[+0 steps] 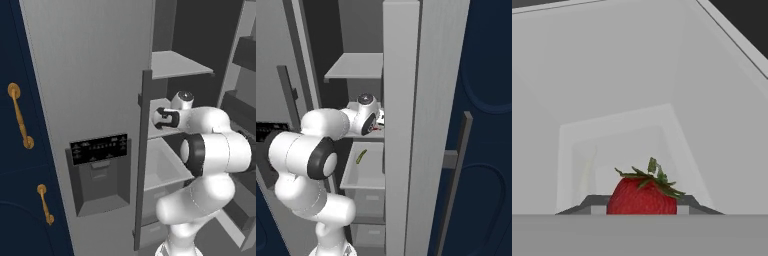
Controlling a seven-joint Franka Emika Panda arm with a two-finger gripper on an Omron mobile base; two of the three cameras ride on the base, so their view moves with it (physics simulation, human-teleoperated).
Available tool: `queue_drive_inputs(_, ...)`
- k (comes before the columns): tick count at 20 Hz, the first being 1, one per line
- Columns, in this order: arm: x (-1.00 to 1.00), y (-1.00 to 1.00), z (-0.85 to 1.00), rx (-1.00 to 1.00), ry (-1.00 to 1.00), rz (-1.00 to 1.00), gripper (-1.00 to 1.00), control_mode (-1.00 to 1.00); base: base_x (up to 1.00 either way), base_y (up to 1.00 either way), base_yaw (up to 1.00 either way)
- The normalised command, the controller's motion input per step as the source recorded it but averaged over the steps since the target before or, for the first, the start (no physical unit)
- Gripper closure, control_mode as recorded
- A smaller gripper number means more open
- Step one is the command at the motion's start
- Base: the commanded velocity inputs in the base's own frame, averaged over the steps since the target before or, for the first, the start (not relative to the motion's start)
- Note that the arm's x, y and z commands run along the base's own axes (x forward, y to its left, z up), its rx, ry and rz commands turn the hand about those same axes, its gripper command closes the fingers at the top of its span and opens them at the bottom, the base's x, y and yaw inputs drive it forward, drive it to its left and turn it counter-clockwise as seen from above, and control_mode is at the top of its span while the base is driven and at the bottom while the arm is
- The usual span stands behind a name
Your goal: Take the strawberry from the fridge and place it on top of the pancake, located on the dining counter.
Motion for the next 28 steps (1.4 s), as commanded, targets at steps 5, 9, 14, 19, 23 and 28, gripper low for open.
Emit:
queue_drive_inputs(5,-0.88,0.0,0.36,0.0,-0.09,0.14,1.0,-1.0,0.0,0.0,0.0)
queue_drive_inputs(9,-0.68,0.03,0.75,0.0,0.0,0.06,1.0,-1.0,0.0,0.0,0.0)
queue_drive_inputs(14,-0.7,0.05,0.55,-0.01,0.01,0.0,1.0,-1.0,0.0,0.0,0.0)
queue_drive_inputs(19,-0.88,0.0,0.16,0.0,0.0,0.01,1.0,-1.0,0.0,0.0,0.0)
queue_drive_inputs(23,-1.0,0.05,0.24,-0.06,0.0,0.04,1.0,-1.0,0.0,0.0,0.0)
queue_drive_inputs(28,-0.95,0.04,0.39,-0.11,0.1,0.04,1.0,-1.0,0.0,0.0,0.0)
